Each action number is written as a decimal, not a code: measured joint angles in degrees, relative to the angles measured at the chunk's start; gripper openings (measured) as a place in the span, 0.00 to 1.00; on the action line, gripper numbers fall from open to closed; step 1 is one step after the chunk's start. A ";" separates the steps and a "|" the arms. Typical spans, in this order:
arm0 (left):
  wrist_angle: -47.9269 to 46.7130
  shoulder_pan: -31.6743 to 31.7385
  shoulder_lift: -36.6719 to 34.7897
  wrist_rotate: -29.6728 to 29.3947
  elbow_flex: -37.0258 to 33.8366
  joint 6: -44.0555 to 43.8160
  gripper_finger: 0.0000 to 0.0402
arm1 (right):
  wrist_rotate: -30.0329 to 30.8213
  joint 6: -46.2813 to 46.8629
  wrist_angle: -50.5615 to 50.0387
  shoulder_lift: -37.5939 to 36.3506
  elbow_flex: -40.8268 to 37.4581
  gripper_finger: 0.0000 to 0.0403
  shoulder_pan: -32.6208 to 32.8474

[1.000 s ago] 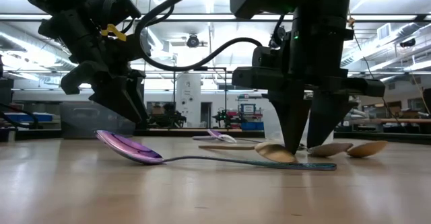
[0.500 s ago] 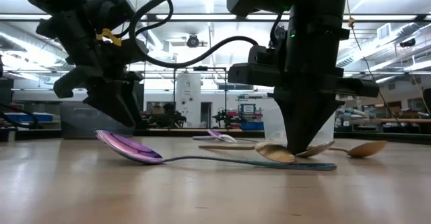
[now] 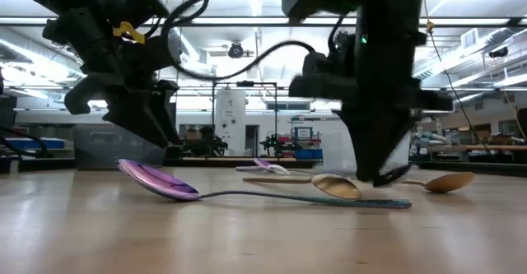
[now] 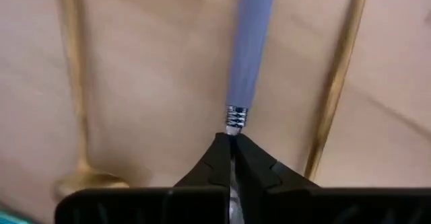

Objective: Sort silverware by color (type)
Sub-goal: Put the purple spoon into the top transparent bin

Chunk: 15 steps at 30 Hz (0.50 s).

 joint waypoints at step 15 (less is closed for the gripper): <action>0.52 0.00 0.01 0.01 0.00 -5.41 0.40 | 0.58 -11.85 -1.94 -1.92 0.22 0.02 -4.20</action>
